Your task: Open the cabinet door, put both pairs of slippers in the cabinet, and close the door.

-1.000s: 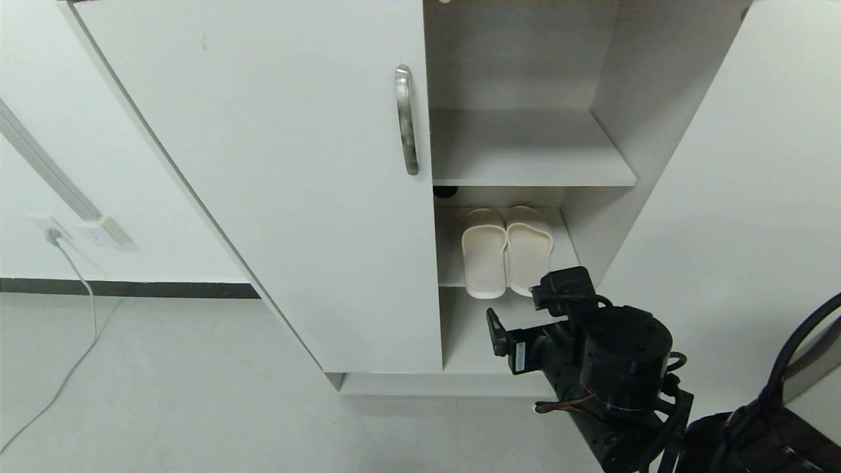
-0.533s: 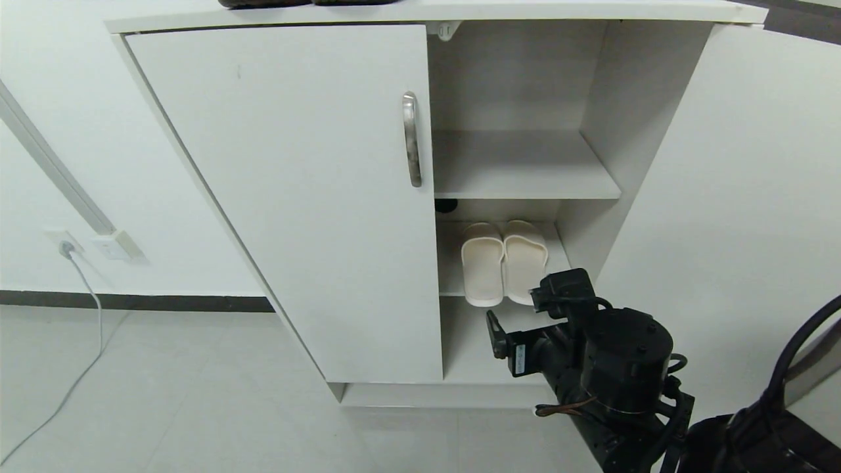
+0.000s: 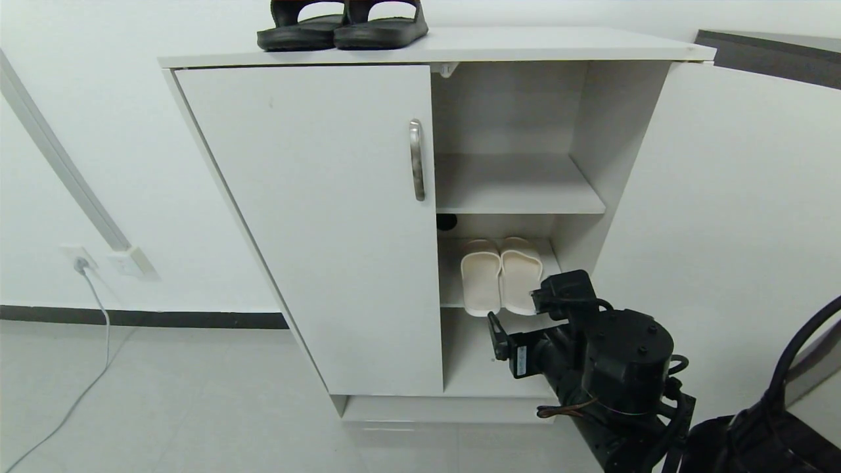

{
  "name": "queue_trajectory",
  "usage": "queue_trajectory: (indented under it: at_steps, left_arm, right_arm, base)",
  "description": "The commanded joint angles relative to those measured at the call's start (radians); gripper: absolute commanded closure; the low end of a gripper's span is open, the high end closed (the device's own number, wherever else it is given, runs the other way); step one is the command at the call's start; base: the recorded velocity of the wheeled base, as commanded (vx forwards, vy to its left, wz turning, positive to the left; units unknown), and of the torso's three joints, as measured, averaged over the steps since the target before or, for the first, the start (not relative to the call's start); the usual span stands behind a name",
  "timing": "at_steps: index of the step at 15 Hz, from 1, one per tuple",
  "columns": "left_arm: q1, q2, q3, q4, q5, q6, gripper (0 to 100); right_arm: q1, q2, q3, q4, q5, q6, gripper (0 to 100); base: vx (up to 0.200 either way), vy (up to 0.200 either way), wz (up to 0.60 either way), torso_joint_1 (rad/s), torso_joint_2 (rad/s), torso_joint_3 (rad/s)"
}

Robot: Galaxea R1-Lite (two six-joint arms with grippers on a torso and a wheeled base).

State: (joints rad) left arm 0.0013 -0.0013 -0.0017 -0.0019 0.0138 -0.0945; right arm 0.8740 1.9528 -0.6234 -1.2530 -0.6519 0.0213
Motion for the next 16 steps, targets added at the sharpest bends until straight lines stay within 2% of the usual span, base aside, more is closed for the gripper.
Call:
queue_trajectory:
  at_steps: [1, 4, 16]
  left_arm:
    - [0.0, 0.001, 0.0, -0.001, 0.002, -0.001, 100]
    - [0.0, 0.001, 0.0, -0.001, 0.0, -0.001, 100]
    - [0.0, 0.001, 0.0, -0.001, 0.002, -0.002, 100]
  right_arm:
    - [0.0, 0.003, 0.001, 0.0, 0.0, 0.0, 0]
    - [0.0, 0.003, 0.001, 0.0, 0.0, 0.0, 0]
    - [0.0, 0.003, 0.002, -0.014, -0.002, -0.003, 0]
  base:
    - [0.0, 0.0, 0.0, 0.0, 0.0, 0.0]
    - [0.0, 0.0, 0.0, 0.0, 0.0, 0.0]
    - [0.0, 0.2, 0.0, 0.002, 0.0, 0.002]
